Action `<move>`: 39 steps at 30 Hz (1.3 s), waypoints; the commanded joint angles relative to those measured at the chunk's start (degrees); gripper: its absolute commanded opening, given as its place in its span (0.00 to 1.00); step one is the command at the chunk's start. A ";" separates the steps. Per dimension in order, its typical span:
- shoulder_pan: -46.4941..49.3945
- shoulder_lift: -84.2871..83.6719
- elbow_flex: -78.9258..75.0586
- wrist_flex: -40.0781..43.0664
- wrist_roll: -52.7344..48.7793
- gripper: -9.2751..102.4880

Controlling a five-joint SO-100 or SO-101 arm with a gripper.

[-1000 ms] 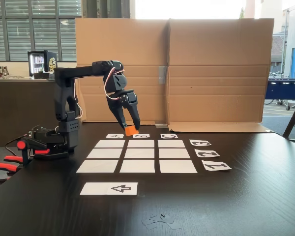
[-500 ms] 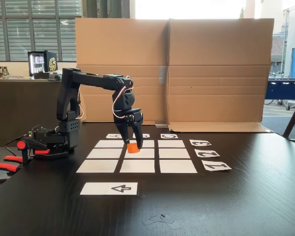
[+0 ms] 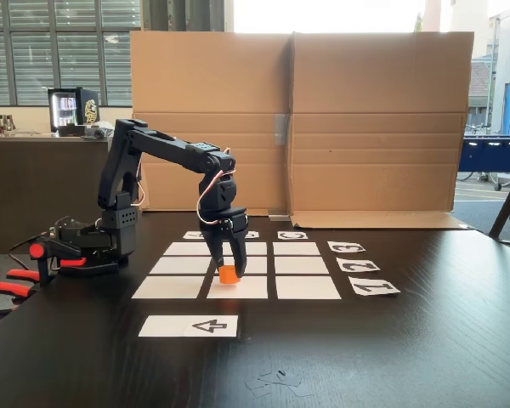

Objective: Pick up the round, orange token and place it in the grid on square B1.

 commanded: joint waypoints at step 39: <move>2.72 16.00 12.57 -6.42 4.66 0.95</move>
